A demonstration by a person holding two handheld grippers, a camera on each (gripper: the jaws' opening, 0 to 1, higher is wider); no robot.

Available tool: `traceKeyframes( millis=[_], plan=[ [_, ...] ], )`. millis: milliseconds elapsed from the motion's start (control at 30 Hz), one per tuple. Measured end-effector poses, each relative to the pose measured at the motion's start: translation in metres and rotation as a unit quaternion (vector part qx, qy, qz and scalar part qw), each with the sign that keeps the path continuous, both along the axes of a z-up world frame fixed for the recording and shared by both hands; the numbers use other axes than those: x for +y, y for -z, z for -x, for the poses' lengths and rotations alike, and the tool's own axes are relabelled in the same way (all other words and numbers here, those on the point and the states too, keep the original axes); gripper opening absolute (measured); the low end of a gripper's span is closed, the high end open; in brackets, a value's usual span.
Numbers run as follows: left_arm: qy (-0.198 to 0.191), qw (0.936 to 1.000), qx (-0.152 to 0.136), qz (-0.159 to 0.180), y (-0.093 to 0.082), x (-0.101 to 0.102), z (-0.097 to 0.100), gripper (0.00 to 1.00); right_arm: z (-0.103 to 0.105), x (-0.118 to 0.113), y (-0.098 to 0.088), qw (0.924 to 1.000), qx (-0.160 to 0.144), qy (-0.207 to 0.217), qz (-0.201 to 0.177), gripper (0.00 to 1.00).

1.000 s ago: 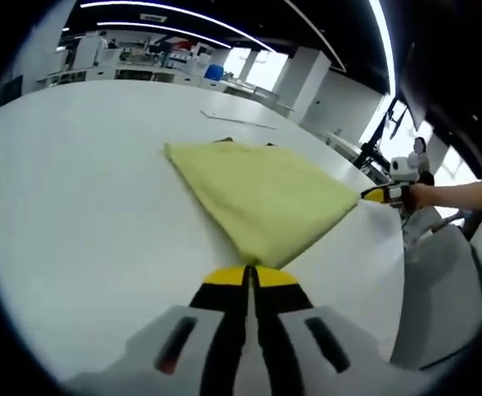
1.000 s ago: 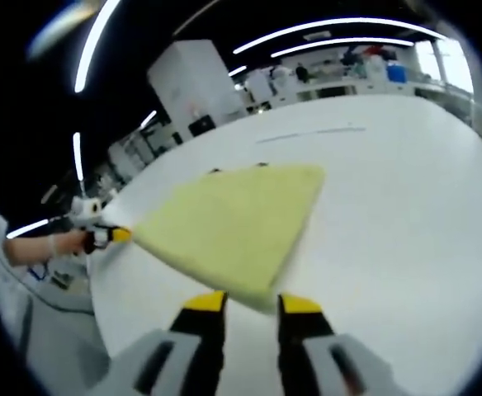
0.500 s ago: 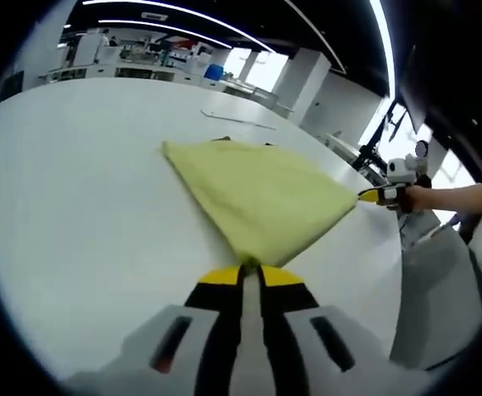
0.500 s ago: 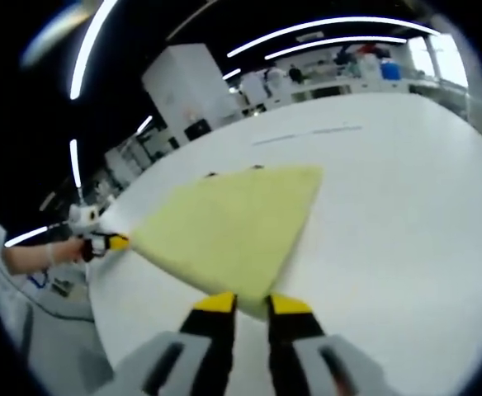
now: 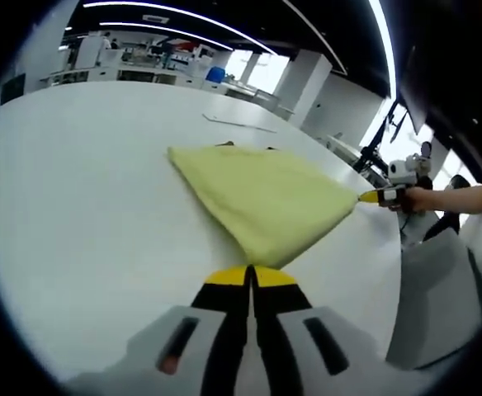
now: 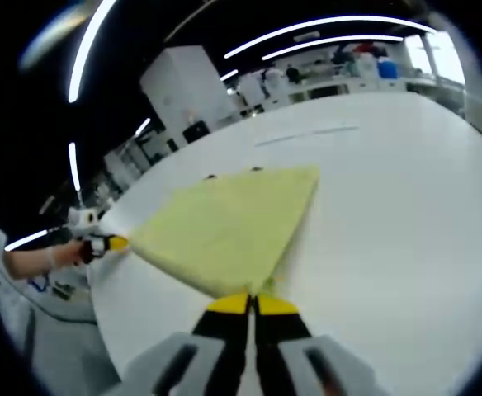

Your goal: Fold the garment on the visible template until the final outline fits inside the template.

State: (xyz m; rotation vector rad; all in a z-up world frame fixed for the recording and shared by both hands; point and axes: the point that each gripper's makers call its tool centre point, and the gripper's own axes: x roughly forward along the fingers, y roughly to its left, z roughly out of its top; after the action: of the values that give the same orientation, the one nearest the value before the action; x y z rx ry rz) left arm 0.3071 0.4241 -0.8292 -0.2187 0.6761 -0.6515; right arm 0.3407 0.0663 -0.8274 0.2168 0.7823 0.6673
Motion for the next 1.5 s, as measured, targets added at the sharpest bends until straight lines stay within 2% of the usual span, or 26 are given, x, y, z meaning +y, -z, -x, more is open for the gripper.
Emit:
traceKeyframes(
  millis=[67, 267, 433, 600, 800, 900, 1100, 1200, 1367, 1433, 1500],
  plan=[
    [-0.001, 1.0, -0.002, 0.003, -0.002, 0.007, 0.001, 0.0, 0.001, 0.0, -0.001, 1.0, 0.001, 0.0, -0.003, 0.0],
    [0.014, 0.9999, 0.0, -0.003, -0.003, 0.003, 0.009, 0.0, 0.008, 0.0, -0.001, 1.0, 0.002, -0.004, 0.0, 0.0],
    [0.015, 0.9999, 0.007, 0.003, -0.004, -0.002, 0.027, 0.0, 0.017, -0.002, 0.001, 1.0, 0.007, -0.007, 0.0, 0.0],
    [0.021, 0.9997, 0.011, -0.004, -0.003, -0.005, 0.045, 0.0, 0.039, -0.004, 0.001, 0.9996, 0.016, -0.021, -0.007, 0.0],
    [0.023, 0.9997, 0.012, 0.002, -0.013, -0.017, 0.069, 0.0, 0.06, -0.008, -0.002, 0.9991, 0.02, -0.038, -0.006, 0.0],
    [0.024, 0.9996, 0.014, 0.006, -0.011, -0.014, 0.076, 0.0, 0.067, -0.01, 0.0, 0.9983, 0.02, -0.055, 0.004, 0.0],
    [0.02, 0.9997, 0.015, 0.005, -0.007, -0.01, 0.081, 0.0, 0.074, -0.012, 0.002, 0.9977, 0.021, -0.063, 0.014, 0.0],
    [0.019, 0.9998, 0.005, -0.005, -0.001, -0.006, 0.079, 0.0, 0.074, -0.014, 0.006, 0.9979, 0.021, -0.059, 0.017, 0.0],
    [0.01, 0.9999, 0.005, -0.002, -0.002, -0.002, 0.079, 0.0, 0.076, -0.015, 0.003, 0.9984, 0.015, -0.052, 0.019, 0.0],
    [0.004, 1.0, 0.0, 0.002, -0.005, 0.001, 0.078, 0.0, 0.08, -0.018, -0.001, 0.9987, 0.01, -0.046, 0.021, 0.0],
    [-0.003, 1.0, -0.007, 0.004, -0.009, 0.007, 0.078, 0.0, 0.076, -0.022, -0.002, 0.9992, 0.006, -0.034, 0.019, 0.01]
  ],
)
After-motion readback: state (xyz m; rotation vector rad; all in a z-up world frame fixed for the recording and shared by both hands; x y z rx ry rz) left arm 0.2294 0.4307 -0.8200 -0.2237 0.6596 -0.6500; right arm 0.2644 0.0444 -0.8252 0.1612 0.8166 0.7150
